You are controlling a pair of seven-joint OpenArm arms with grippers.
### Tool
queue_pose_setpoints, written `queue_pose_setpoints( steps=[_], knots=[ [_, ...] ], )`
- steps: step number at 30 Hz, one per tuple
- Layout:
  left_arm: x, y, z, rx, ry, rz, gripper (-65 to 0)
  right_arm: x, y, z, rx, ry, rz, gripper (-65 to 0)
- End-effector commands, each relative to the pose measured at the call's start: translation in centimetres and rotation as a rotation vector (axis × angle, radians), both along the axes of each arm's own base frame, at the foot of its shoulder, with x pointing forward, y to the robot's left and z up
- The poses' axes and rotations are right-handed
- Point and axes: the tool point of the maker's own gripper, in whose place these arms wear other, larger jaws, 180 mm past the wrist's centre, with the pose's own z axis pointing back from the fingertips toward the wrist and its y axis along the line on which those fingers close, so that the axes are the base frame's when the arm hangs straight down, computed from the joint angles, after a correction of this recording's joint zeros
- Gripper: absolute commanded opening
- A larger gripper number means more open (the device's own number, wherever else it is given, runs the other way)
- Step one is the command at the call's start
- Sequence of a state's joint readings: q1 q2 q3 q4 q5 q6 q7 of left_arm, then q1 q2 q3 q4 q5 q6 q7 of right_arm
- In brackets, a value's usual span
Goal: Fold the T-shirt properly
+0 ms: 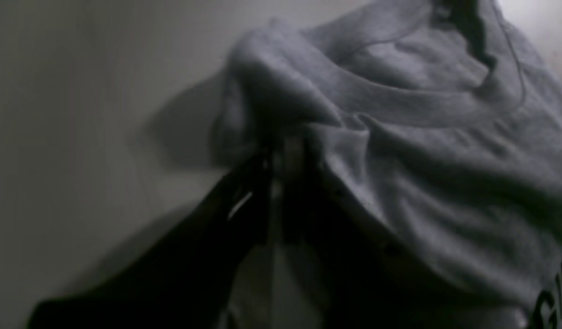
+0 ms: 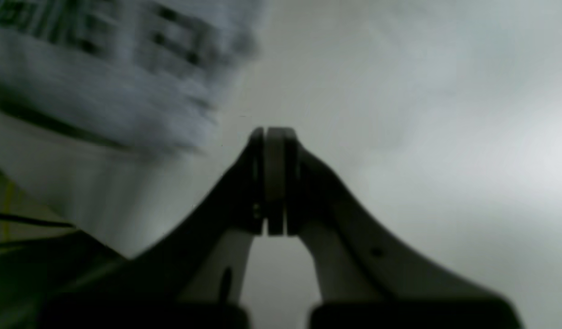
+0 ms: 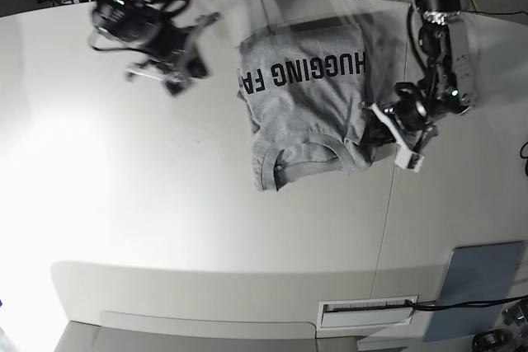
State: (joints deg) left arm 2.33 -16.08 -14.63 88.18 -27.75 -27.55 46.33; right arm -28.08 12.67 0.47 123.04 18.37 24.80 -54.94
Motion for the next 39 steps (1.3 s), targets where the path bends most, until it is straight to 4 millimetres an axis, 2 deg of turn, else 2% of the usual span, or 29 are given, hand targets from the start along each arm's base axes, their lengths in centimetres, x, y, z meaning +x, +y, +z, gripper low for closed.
queue_pose_setpoints(
  steps=[1,7,10,13,19,22,25,29,35,37,39],
  knots=[
    [0.3,0.4,1.8,0.011,-0.058,-0.003,-60.7,0.3,-1.1,1.3,0.005,-0.035,-0.033,-65.0],
    [-4.9,3.1,4.5,0.087,-0.092,0.061,-60.7,-2.8,-8.2,3.5,-0.041,0.0,-0.229,-65.0],
    [-8.2,5.0,5.4,0.09,-0.081,0.109,-60.7,-4.8,-10.8,4.6,-0.087,0.021,-0.296,-65.0],
    [-12.3,6.8,5.5,0.111,-0.019,0.121,-60.7,-7.1,-12.7,5.2,-0.127,0.067,-0.346,-65.0],
    [-21.0,9.9,3.8,0.134,0.211,0.198,-60.7,-13.1,-14.8,4.3,-0.219,0.267,-0.384,-65.0],
    [-25.4,9.8,2.3,0.13,0.341,0.198,-60.7,-16.7,-15.0,3.5,-0.256,0.41,-0.374,-65.0],
    [-29.4,9.6,0.4,0.11,0.482,0.186,-60.7,-20.4,-16.1,2.6,-0.322,0.554,-0.381,-65.0],
    [-33.8,7.8,-2.9,0.017,0.633,0.095,-60.7,-24.0,-17.6,-0.1,-0.336,0.689,-0.398,-65.0],
    [-39.1,4.6,-9.5,-0.145,0.845,0.12,-60.7,-27.9,-17.6,-7.2,-0.224,0.895,-0.395,-65.0],
    [-39.9,4.0,-11.5,-0.157,0.883,0.132,-60.7,-28.4,-17.8,-9.8,-0.213,0.942,-0.382,-65.0],
    [-39.9,3.8,-13.4,-0.16,0.883,0.157,-60.7,-28.4,-17.9,-12.2,-0.211,0.97,-0.367,-65.0]
  ],
)
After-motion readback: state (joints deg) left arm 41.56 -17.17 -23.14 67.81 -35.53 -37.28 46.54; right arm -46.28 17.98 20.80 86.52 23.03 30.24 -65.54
